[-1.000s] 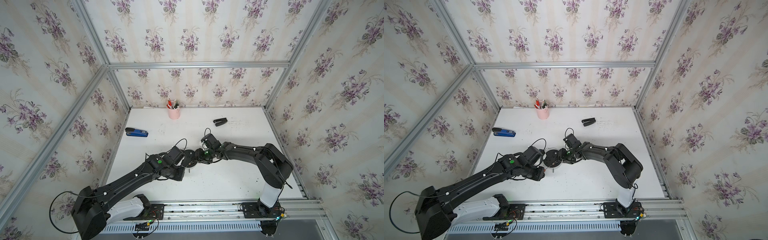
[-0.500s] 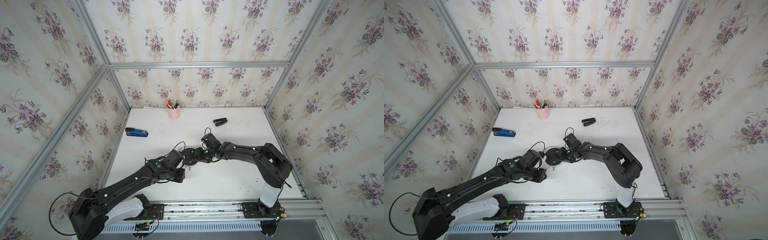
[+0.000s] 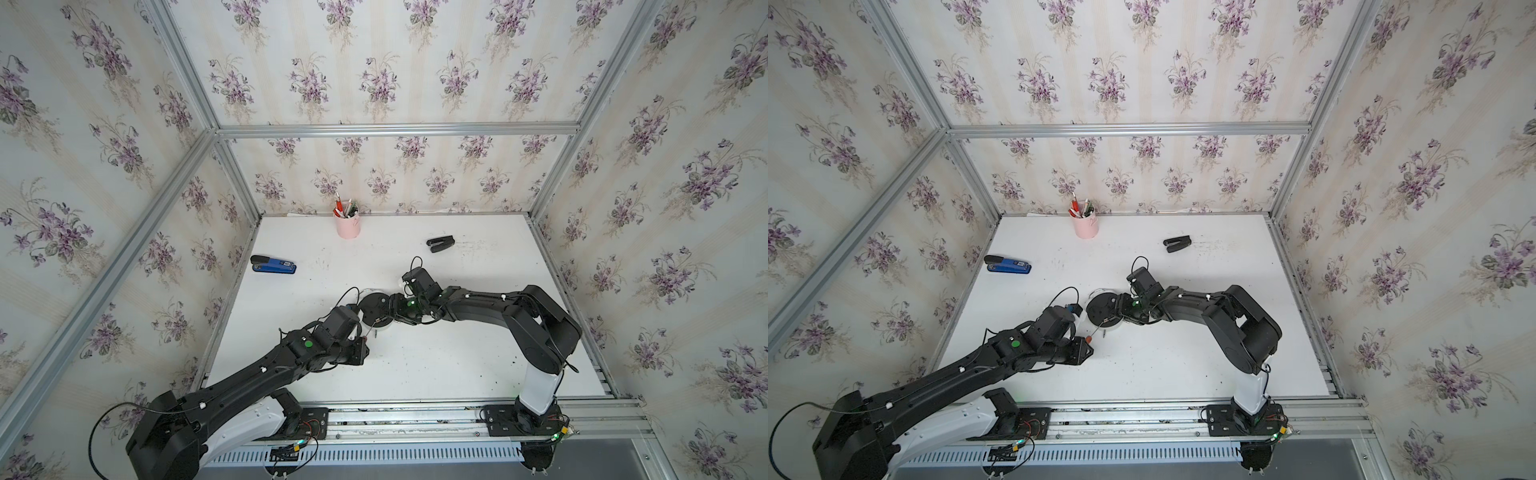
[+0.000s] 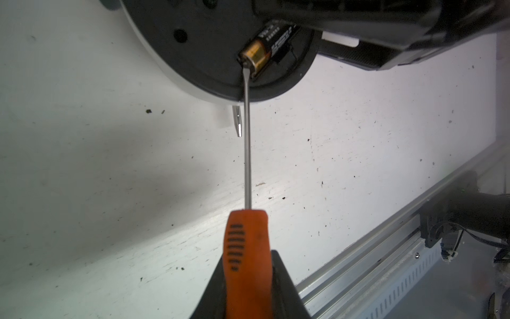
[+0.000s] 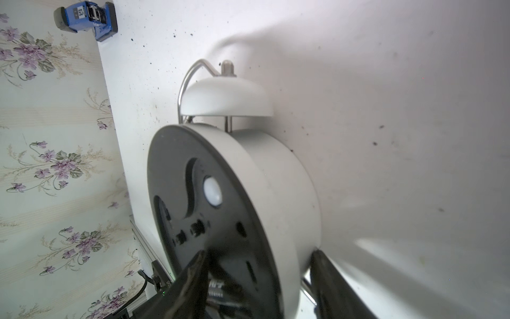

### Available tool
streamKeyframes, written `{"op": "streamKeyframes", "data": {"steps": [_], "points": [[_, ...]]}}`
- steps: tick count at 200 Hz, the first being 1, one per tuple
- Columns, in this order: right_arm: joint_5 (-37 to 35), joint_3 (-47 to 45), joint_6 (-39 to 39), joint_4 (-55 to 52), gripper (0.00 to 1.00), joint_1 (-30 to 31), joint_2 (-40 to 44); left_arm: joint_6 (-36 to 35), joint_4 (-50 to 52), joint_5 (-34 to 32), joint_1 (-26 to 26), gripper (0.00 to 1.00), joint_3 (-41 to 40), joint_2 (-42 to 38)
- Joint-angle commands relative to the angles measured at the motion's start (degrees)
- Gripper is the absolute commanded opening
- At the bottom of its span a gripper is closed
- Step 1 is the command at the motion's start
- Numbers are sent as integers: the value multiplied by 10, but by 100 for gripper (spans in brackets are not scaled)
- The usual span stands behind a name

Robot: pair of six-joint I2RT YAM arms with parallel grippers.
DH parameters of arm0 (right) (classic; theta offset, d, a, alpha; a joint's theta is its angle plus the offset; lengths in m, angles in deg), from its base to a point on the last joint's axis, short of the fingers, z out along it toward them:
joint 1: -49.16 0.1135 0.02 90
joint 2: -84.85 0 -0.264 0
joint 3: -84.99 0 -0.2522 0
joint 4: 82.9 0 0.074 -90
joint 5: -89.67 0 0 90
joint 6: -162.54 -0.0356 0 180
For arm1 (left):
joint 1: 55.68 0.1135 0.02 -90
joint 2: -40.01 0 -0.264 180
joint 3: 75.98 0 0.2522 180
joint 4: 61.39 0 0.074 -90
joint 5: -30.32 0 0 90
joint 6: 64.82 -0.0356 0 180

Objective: Remove the battery from the alarm
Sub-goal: Release the battery from the alarm.

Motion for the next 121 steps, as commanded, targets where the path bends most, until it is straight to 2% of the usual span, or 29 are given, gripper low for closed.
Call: {"op": "streamKeyframes", "data": {"steps": [1, 121], "points": [[26, -2, -8, -60, 59, 7, -15, -8, -89, 13, 2, 0, 2, 1], [29, 5, -13, -68, 60, 17, -35, -5, -144, 29, 3, 0, 6, -25]]}}
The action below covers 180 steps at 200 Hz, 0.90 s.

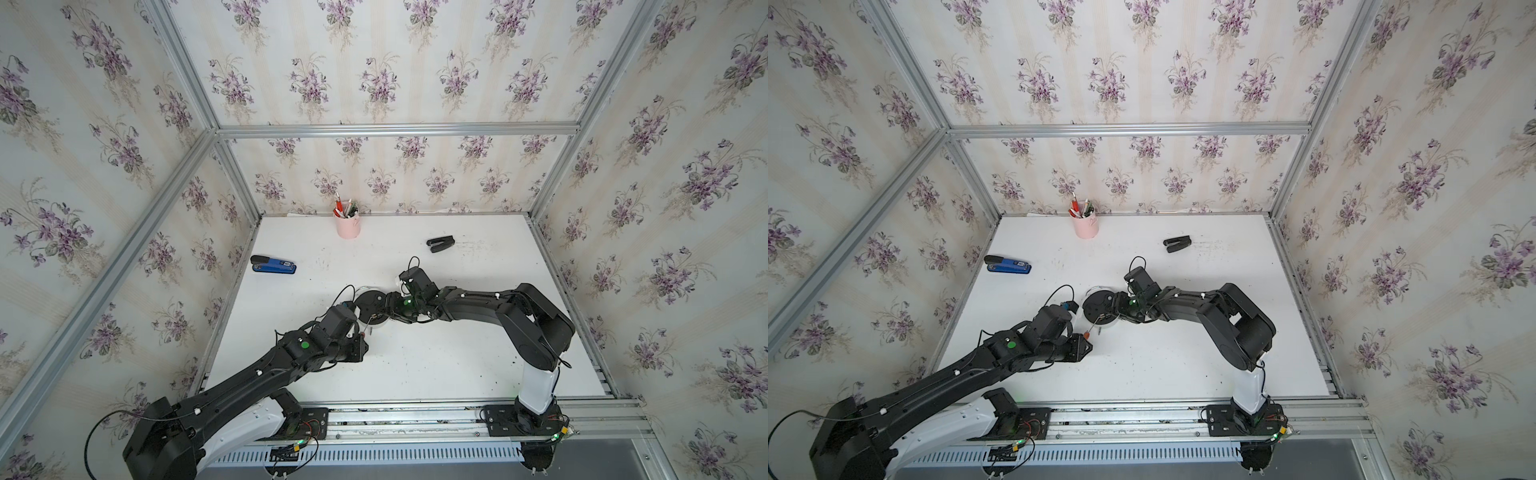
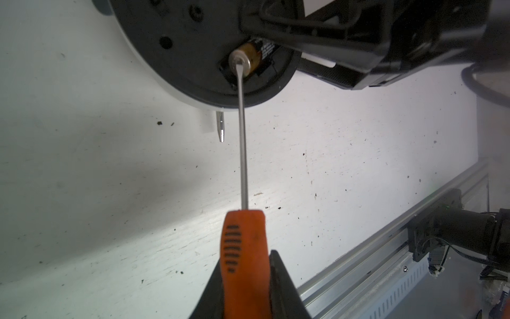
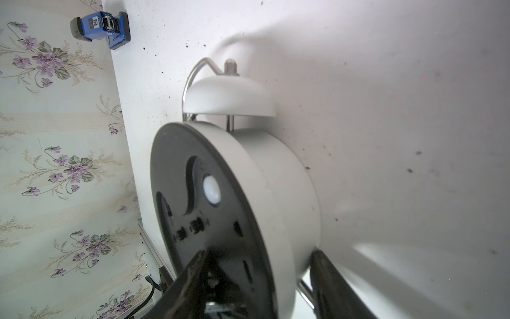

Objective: Remove the battery from the alarm
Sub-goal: Release the battery from the alarm.

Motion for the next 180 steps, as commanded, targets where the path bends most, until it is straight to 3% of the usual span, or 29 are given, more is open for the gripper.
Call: {"op": "streamKeyframes", "data": {"steps": [1, 90, 142, 162, 180], "points": [[27, -6, 3, -94, 60, 11, -12, -28, -138, 37, -2, 0, 5, -4], [27, 20, -1, -82, 64, 8, 28, -35, -83, 14, 0, 0, 7, -47], [25, 18, 4, -81, 69, -6, 43, -43, -23, -15, 30, 0, 17, -97], [19, 16, 9, -84, 69, -18, 57, -36, 1, -32, 37, 0, 20, -114], [14, 25, 24, -96, 69, -29, 76, -6, 64, -96, 37, 0, 32, -150]]}}
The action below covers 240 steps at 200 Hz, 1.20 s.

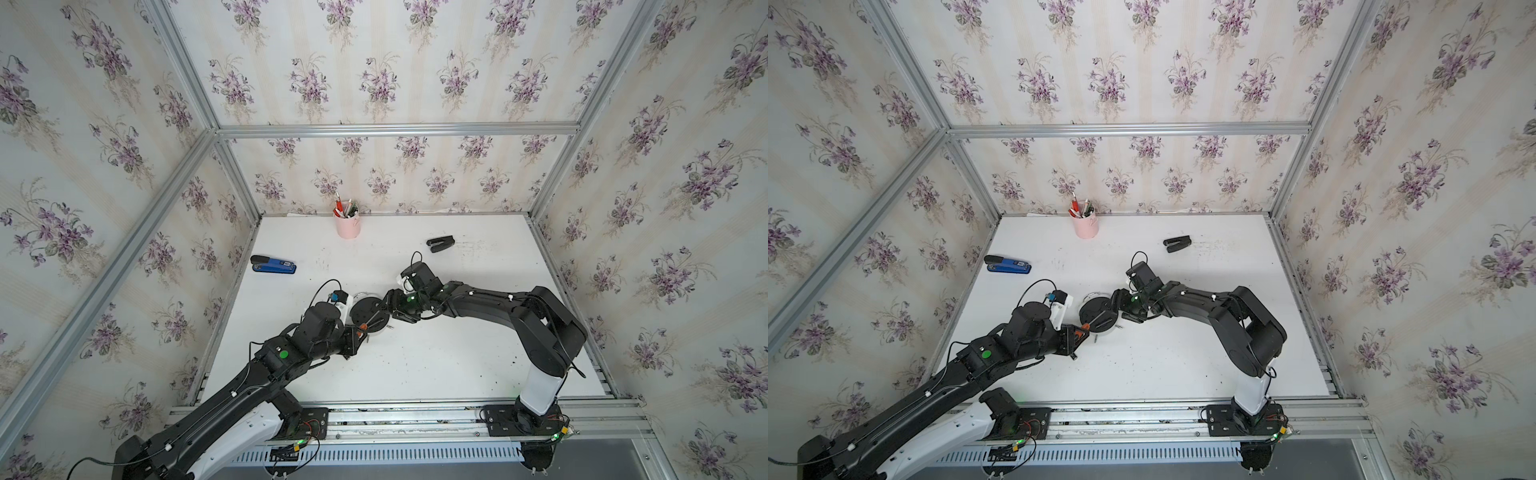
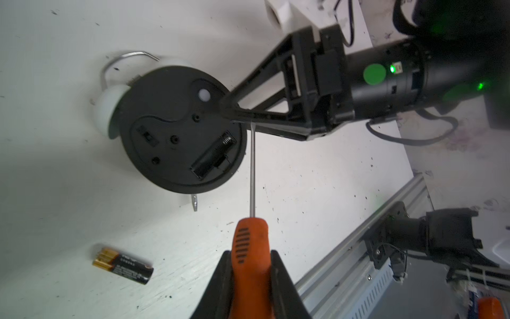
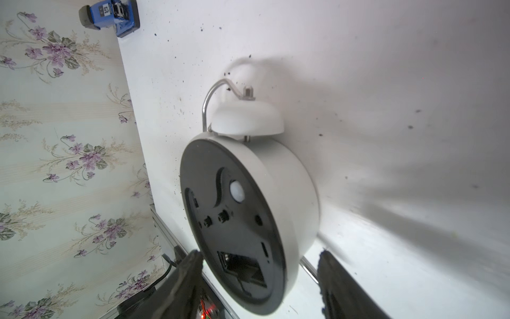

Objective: Remove the battery from the alarm
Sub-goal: Release the battery from the alarm, then place the screwdriver at the center of the board.

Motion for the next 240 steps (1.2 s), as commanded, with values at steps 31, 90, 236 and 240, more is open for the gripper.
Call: {"op": "streamKeyframes", "data": {"steps": [31, 90, 236, 240], "points": [[-13, 26, 61, -75, 69, -20, 47, 167, 242, -174, 0, 0, 42, -115], [-1, 13, 69, -81, 68, -25, 66, 277, 185, -218, 5, 0, -14, -36], [23, 10, 116, -105, 68, -24, 68, 416, 343, -112, -6, 0, -85, 12], [23, 10, 116, -105, 68, -23, 69, 424, 344, -110, -11, 0, -90, 12]]}}
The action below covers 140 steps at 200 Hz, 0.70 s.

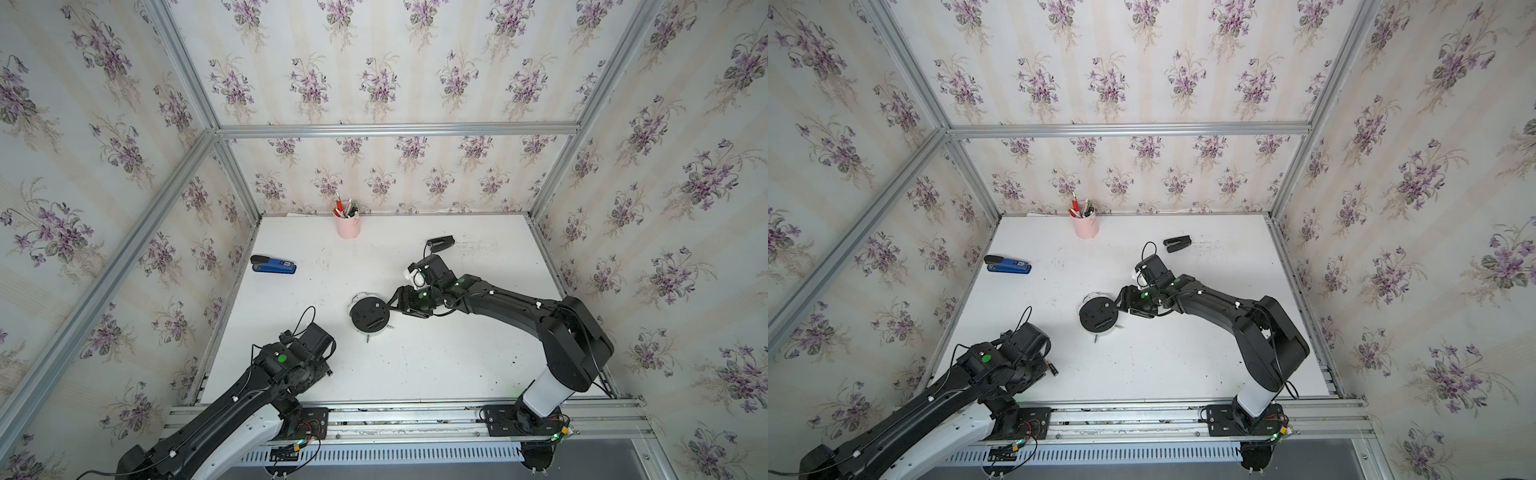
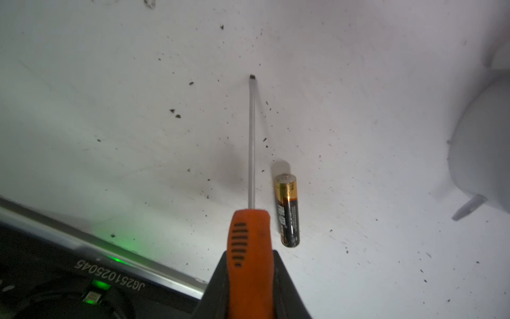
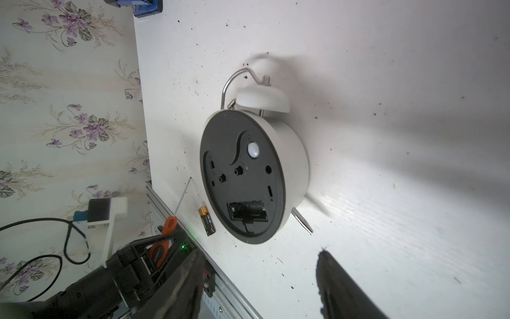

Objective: Remove the battery from the alarm
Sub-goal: Place the screwdriver at the center of the board.

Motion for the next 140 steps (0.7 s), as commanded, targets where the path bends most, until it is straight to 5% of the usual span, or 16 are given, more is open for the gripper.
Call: {"op": "streamKeyframes", "data": {"steps": [1, 72, 94, 140], "points": [[1, 4, 17, -11, 68, 0, -3, 51, 34, 20, -29, 0, -23, 11], [2, 2, 19, -5, 68, 0, -14, 49, 106, -74, -39, 0, 40, -23], [-1, 2, 22, -4, 68, -1, -19, -66, -20, -119, -25, 0, 63, -8], [-7, -9, 31, -7, 68, -10, -21, -335, -193, -52, 67, 0, 133, 142]]}}
